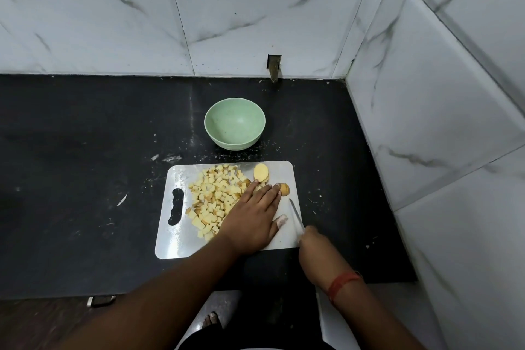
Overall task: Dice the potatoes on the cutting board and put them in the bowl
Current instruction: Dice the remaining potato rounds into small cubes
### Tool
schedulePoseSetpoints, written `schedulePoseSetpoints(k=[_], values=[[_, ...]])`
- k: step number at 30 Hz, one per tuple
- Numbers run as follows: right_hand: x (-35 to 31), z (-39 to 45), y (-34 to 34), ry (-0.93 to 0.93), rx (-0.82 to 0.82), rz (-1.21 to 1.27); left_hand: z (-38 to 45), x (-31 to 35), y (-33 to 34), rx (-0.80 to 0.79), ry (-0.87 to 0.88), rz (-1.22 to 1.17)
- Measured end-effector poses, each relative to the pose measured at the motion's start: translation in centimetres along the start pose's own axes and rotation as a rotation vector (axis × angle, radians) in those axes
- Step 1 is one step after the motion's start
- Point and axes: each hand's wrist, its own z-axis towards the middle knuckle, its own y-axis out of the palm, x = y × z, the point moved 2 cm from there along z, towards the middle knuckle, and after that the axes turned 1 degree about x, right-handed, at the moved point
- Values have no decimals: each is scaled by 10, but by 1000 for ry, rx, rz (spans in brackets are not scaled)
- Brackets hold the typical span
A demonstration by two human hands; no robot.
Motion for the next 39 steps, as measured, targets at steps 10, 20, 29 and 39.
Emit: schedulePoseSetpoints(k=[10, 20, 29, 39], values=[[-29, 25, -17, -30, 116, 12, -1, 0, -4, 50, -17, -21], [-32, 31, -14, 24, 77, -50, 0, -1, -6, 61, -5, -44], [-41, 39, -14, 57, 12, -95, 3, -2, -4, 49, -21, -77], [-28, 28, -16, -99, -56, -78, 3, -1, -4, 30, -41, -65]])
